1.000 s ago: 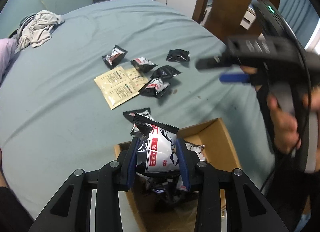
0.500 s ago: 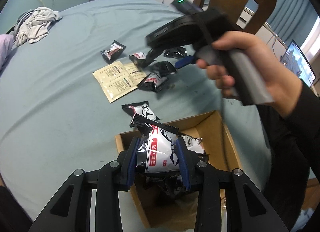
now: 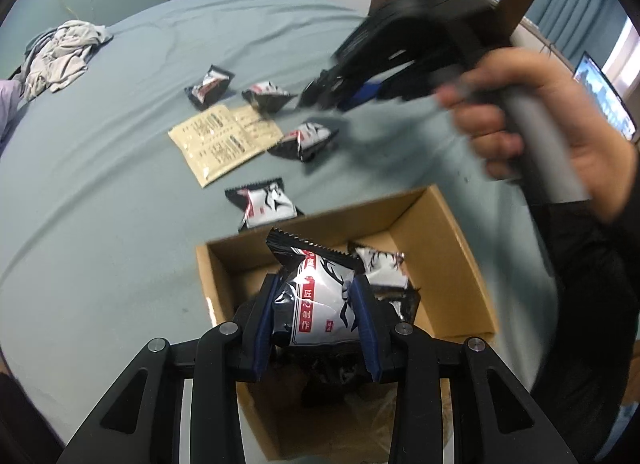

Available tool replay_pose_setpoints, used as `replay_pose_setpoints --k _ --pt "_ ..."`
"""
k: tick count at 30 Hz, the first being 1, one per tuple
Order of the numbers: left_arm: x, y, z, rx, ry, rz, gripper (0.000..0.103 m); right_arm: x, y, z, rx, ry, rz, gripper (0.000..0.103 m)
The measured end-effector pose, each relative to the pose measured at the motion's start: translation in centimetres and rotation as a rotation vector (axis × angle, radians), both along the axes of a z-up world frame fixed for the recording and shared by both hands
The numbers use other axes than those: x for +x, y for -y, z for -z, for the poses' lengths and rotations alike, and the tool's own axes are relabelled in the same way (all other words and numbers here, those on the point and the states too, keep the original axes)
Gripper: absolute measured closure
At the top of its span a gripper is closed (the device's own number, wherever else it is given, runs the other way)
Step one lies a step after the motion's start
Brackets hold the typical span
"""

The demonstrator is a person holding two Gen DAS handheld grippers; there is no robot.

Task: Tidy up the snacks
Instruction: 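Carry the white packet over the box with the left gripper while the right gripper grasps a black packet, then drop both packets into the cardboard box by opening both grippers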

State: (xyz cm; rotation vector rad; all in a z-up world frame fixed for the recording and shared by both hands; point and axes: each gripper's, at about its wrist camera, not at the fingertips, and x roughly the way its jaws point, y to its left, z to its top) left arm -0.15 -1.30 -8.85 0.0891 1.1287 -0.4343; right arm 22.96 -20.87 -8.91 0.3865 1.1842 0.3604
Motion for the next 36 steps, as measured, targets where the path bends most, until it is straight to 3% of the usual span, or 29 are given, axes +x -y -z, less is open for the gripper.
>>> replay_pose_setpoints --k 5,11,15,22,26,29,31,36 --pt "-0.6 0.5 -0.1 0.015 -0.020 -0.026 0.067 -4.8 3.0 -2.5 0.041 0.064 -0.001 0.091" --pt "-1.7 0.9 -1.3 0.025 -0.027 -0.053 0.067 -11.0 6.7 -5.2 0.264 0.119 0.031 0.091" --pt "-1.8 1.2 -1.0 0.070 -0.032 -0.083 0.067 -14.9 7.5 -5.9 0.335 0.146 -0.001 0.090" --pt "-1.7 1.3 1.7 0.071 -0.129 -0.118 0.067 -19.6 7.2 -3.1 0.365 0.121 -0.034 0.090" --pt "-1.6 1.4 2.7 0.073 -0.164 -0.137 0.064 -19.4 6.9 -1.4 0.364 0.062 -0.038 0.090" --pt "-1.7 1.4 3.0 0.077 -0.167 -0.155 0.054 -19.3 6.7 -0.7 0.365 0.033 -0.028 0.090" --pt "-1.8 1.0 2.8 0.059 -0.159 -0.167 0.042 -19.4 6.4 -0.5 0.369 0.021 -0.033 0.090" --pt "-2.0 0.2 1.2 0.014 -0.138 -0.182 0.030 -19.6 5.2 -0.3 0.352 0.004 -0.037 0.090"
